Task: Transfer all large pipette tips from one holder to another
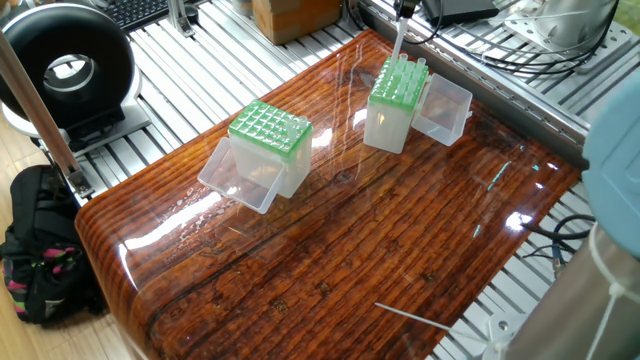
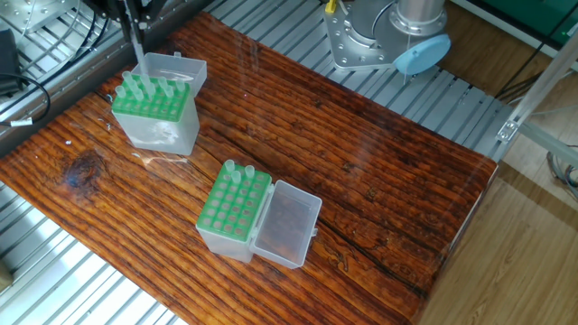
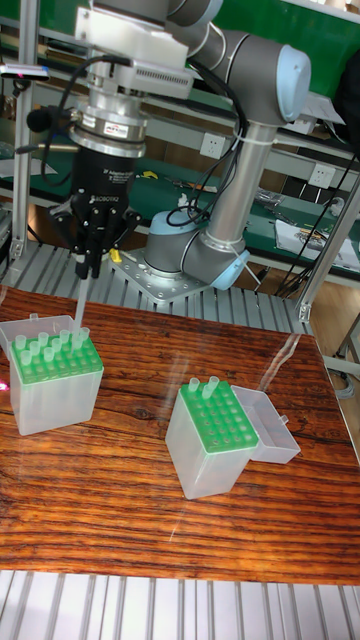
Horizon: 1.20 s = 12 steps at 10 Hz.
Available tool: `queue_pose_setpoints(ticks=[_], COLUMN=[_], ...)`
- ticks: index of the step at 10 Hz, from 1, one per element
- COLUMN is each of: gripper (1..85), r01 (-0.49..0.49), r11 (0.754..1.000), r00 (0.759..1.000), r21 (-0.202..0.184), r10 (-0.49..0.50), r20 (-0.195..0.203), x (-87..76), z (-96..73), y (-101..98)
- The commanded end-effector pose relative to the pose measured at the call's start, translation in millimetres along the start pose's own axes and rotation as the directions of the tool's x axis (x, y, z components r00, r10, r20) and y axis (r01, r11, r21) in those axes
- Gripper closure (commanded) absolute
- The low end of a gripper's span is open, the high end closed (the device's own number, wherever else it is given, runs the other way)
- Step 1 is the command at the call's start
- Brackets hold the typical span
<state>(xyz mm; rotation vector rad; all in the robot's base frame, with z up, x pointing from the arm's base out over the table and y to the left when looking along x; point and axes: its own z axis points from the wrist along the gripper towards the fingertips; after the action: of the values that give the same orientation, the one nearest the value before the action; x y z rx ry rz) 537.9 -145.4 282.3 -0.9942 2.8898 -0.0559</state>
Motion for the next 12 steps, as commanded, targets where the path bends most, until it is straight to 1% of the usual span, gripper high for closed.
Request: queue_pose_setpoints(ticks=[1,2,3,4,12], gripper=[76.0,76.0,75.7,75.7,75.7], r01=[0.011,0.006,-0.008,-0.015,-0.002], r11=[1.000,1.000,0.998,0.997,0.998], r00=[1.000,1.000,1.000,1.000,1.000], r21=[-0.005,-0.025,-0.061,-0.081,-0.058], r10=[-0.011,-0.006,0.008,0.015,0.001], r20=[0.012,0.007,0.003,0.002,-0.011], x=[-4.8,-3.0,0.8,4.5,10.9], z=[4.3,5.4,7.1,8.7,9.3], y=[-5.8,-1.0,8.3,12.9,6.6])
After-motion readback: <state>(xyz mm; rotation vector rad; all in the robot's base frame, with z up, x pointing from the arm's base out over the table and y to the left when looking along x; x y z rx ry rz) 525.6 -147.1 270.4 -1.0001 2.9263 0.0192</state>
